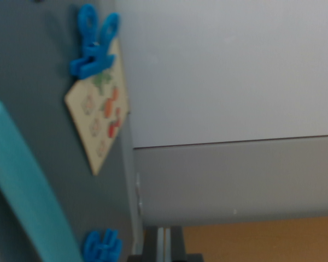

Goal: Close fridge door

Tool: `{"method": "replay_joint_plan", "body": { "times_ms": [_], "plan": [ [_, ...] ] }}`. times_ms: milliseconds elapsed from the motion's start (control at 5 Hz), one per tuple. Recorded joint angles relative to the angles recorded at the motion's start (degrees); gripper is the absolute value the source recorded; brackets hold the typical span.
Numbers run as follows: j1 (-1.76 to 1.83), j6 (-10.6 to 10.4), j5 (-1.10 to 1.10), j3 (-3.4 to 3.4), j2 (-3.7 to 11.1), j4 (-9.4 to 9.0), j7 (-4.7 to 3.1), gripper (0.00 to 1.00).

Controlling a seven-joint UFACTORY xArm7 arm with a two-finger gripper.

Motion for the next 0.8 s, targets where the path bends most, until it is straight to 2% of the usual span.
{"method": "replay_joint_plan", "body": {
  "times_ms": [200, 400, 600, 800],
  "plan": [
    [0.04, 0.00, 0.10, 1.30, 2.61, 1.81, 0.00, 1.00],
    [0.04, 0.00, 0.10, 1.30, 2.61, 1.81, 0.00, 1.00],
    [0.12, 0.00, 0.59, 2.41, 4.08, 2.01, 0.00, 1.00],
    [0.12, 0.00, 0.59, 2.41, 4.08, 2.01, 0.00, 1.00]
  ]
}}
